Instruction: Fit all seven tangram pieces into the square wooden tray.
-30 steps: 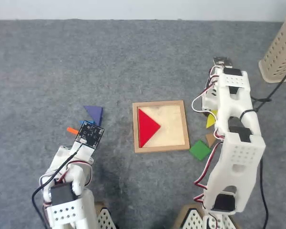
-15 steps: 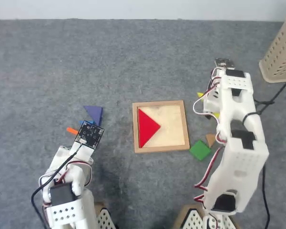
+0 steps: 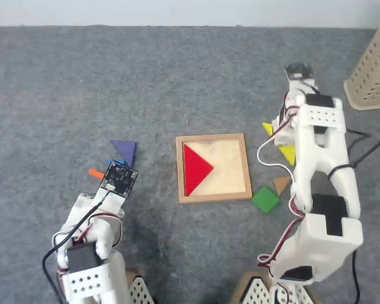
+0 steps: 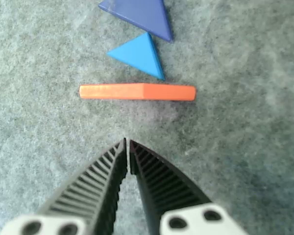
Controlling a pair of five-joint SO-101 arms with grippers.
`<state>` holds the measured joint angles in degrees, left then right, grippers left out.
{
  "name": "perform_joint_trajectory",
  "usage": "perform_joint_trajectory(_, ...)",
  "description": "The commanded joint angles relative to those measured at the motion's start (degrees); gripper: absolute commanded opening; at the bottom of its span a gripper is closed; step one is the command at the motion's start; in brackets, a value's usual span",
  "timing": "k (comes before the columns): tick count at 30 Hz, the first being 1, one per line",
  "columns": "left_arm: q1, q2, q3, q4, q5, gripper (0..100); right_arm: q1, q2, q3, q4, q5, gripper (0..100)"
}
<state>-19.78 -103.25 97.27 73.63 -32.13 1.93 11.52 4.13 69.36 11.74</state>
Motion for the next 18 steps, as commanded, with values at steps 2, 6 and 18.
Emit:
perform_joint_trajectory(2, 0.0, -1.32, -0.75, 0.7, -0.79, 1, -0.75, 5.58, -13.45, 3.74, 7.82, 21.8)
perform_joint_trajectory(6, 0.0, -1.32, -0.75, 0.7, -0.79, 1, -0.48, 17.63, -24.7, 8.04, 14.42, 31.8)
perform_joint_trajectory(18, 0.0, -1.32, -0.75, 0.7, -0.79, 1, -0.66, 37.85, -41.93, 13.23, 18.81, 32.2)
